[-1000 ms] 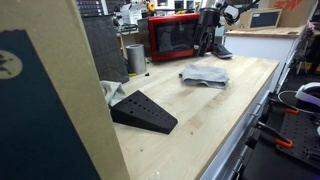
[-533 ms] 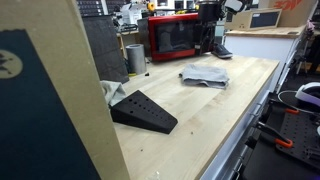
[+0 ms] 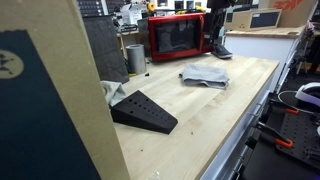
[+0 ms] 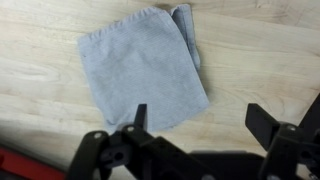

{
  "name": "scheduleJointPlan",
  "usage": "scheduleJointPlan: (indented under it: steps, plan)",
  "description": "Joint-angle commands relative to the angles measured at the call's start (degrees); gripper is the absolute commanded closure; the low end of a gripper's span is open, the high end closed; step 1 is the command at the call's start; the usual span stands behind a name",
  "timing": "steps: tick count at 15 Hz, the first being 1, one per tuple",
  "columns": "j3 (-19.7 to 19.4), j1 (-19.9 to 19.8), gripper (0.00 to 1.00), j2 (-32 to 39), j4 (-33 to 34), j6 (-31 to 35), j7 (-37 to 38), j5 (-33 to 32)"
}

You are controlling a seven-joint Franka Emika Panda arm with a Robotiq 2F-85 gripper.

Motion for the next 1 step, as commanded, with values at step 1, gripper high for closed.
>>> scheduleJointPlan:
  steps: [1]
  plan:
    - [-0.60,-0.04,0.00,-0.57,0.03,-0.32,-0.52,0.12]
